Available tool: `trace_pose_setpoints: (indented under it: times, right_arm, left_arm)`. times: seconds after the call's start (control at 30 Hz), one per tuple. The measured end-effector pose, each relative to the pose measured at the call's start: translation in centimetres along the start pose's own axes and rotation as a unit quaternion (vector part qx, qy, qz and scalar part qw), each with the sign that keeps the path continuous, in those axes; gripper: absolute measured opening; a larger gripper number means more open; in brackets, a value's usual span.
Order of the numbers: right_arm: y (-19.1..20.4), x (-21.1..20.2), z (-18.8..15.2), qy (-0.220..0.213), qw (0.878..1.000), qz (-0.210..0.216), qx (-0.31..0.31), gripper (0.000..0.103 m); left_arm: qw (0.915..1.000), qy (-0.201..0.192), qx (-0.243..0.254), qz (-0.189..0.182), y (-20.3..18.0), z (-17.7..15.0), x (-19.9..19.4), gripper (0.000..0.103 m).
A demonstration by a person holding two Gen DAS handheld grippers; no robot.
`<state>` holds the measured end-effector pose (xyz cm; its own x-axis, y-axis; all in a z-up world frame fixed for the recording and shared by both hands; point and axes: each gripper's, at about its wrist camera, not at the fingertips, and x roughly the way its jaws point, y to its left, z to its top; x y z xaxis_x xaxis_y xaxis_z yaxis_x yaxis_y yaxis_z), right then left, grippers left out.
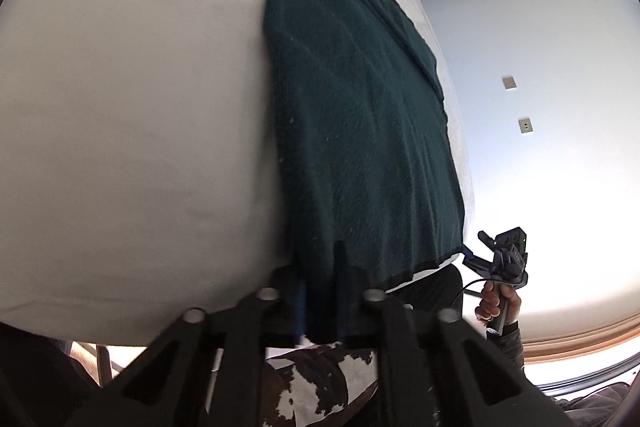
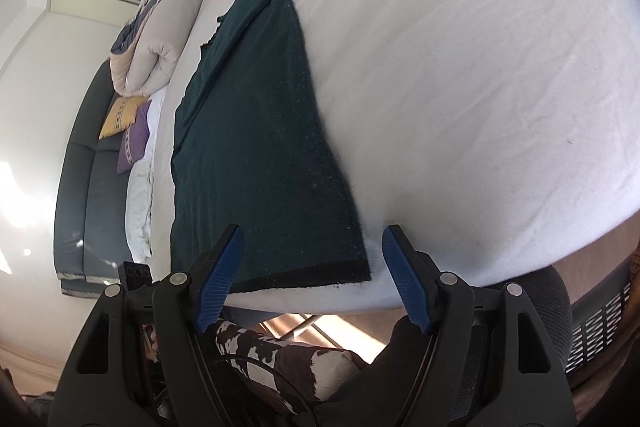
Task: Fold small clothes
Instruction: 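Release the folded sweater and open both grippers above the hem, then grasp the hem of the green strip with both grippers side by side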
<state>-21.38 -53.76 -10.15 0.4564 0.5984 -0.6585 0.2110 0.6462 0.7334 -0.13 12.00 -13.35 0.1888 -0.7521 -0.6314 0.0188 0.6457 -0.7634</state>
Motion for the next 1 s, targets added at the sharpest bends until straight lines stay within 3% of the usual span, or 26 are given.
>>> trace_pose_setpoints:
  times: [0.13, 0.23, 0.37, 0.5, 0.77, 1.0]
  right_arm:
    - [0.0, 0.8, 0.3, 0.011, 1.0, 0.002, 0.001, 0.055]
    - [-0.1, 1.5, 0.2, 0.025, 1.0, 0.003, 0.003, 0.036]
    - [-0.2, 2.4, 0.0, 0.028, 0.999, 0.014, 0.006, 0.032]
    - [-0.3, 2.8, -0.2, 0.029, 1.0, 0.005, 0.005, 0.012]
    - [0.1, 1.9, -0.9, 0.003, 1.0, 0.016, 0.003, 0.007]
    - [2.0, 0.1, -1.2, -0.038, 0.998, 0.049, -0.005, 0.006]
  left_arm:
    - [0.9999, -0.011, -0.005, -0.004, 0.2, -0.5, -0.2, 0.007]
    - [0.9998, -0.015, -0.008, -0.01, 0.4, -0.8, -0.5, 0.007]
    - [0.9996, -0.021, -0.012, -0.017, 0.6, -0.9, -0.9, 0.007]
    - [0.999, -0.031, -0.018, -0.029, 0.7, -1.2, -1.4, 0.007]
    - [0.9955, -0.059, -0.039, -0.062, 1.1, -1.3, -2.9, 0.006]
    - [0.9855, -0.107, -0.064, -0.115, 1.5, -0.8, -5.2, 0.005]
